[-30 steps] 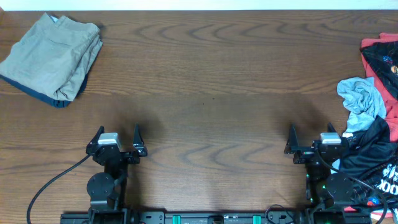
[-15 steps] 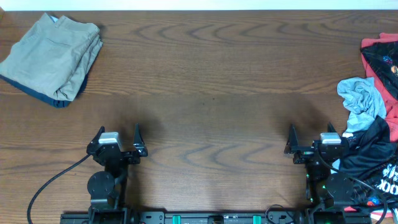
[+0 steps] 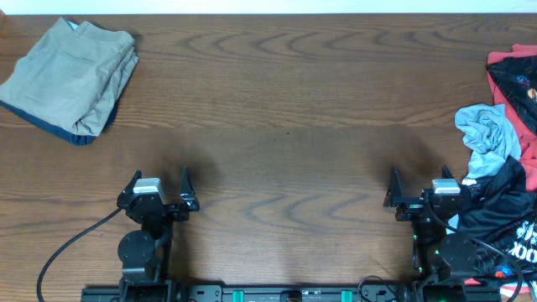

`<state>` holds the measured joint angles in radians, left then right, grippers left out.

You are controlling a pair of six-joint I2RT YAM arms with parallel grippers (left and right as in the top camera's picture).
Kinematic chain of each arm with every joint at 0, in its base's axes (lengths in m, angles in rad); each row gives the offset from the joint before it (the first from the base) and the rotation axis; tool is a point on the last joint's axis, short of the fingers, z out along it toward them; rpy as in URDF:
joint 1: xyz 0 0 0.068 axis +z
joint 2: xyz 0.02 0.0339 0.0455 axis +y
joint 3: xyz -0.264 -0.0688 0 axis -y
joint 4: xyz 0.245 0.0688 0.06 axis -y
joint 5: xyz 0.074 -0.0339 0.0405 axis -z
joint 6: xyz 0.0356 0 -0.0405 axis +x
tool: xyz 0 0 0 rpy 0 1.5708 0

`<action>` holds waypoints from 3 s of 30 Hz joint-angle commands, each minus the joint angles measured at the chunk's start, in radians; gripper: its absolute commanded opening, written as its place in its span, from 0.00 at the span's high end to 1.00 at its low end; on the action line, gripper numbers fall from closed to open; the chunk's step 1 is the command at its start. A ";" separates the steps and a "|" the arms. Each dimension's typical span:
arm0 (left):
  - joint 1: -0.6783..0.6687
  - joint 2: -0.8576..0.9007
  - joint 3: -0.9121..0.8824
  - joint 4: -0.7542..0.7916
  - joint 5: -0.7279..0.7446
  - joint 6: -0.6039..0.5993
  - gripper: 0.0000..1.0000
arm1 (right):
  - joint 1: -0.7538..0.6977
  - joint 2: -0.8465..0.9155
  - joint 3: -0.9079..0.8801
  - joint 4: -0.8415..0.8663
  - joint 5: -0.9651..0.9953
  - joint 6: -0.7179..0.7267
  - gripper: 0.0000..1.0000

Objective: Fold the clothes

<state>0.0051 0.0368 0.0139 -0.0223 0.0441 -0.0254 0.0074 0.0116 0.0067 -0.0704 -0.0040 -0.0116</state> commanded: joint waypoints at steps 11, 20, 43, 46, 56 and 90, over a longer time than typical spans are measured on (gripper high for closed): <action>-0.002 0.001 -0.010 -0.048 -0.034 0.006 0.02 | -0.009 -0.006 -0.001 -0.004 -0.003 -0.011 0.01; -0.002 0.001 -0.010 -0.048 -0.034 0.006 0.02 | -0.009 -0.006 -0.001 -0.004 -0.003 -0.011 0.01; -0.002 0.001 -0.010 -0.048 -0.034 0.006 0.02 | -0.009 -0.005 0.006 -0.002 -0.047 0.240 0.01; -0.002 0.001 -0.008 -0.044 -0.033 -0.046 0.02 | -0.009 0.000 0.027 -0.008 -0.045 0.222 0.01; -0.002 0.110 0.126 -0.050 -0.030 -0.100 0.02 | -0.009 0.155 0.246 -0.227 0.115 0.117 0.01; -0.002 0.851 0.697 -0.389 -0.026 -0.100 0.02 | -0.365 1.268 0.789 -0.649 0.433 0.326 0.23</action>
<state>0.0051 0.8867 0.6830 -0.4095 0.0223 -0.1162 -0.3195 1.2385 0.7788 -0.7170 0.3828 0.2432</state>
